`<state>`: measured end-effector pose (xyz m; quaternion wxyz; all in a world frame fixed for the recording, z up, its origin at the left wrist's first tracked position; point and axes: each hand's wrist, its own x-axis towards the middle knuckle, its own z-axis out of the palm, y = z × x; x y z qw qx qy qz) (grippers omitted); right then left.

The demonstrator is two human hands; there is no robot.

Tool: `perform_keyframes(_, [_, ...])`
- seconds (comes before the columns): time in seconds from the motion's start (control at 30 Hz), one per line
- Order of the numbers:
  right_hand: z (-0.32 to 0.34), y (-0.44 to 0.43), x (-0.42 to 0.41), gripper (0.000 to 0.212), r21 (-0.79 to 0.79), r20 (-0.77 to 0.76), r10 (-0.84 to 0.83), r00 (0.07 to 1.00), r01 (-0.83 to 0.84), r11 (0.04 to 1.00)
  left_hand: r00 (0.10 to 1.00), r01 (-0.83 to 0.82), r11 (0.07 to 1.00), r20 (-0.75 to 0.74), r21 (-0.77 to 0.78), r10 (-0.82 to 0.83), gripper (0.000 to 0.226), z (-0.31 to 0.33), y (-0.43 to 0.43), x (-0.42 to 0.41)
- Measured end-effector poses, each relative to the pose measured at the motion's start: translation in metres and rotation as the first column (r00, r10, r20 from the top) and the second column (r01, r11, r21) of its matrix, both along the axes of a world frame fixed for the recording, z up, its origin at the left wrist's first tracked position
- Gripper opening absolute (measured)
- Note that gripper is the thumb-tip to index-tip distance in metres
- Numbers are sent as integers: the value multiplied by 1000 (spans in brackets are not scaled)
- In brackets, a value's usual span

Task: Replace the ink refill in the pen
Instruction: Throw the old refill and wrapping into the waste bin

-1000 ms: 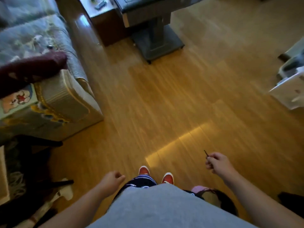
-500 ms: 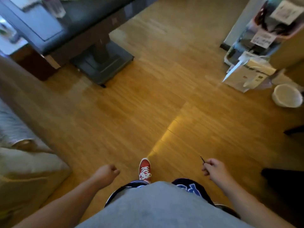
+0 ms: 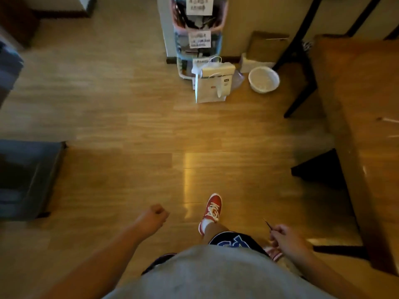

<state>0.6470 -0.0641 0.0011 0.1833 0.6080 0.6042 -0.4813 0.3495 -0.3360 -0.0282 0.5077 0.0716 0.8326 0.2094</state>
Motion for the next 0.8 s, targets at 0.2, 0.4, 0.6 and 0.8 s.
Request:
perform_keyframes(0.2, [4,82,-51,18,-13,-56,-36,998,36,999,995,94,995,-41,-38,-96,27,12,87,-53])
perform_keyframes(0.4, [16,156,-128,19,63,-148,-26,989,36,997,986,154,982,-53,-110,-161,25,16,137,-107])
perform_keyframes(0.6, [9,222,-192,12,69,-214,-136,967,154,986,958,273,948,-44,-163,-284,27,3,207,-177])
perform_keyframes(0.8, [11,268,-198,15,79,-191,-356,915,376,923,862,499,855,-23,-139,-506,25,0,327,-251])
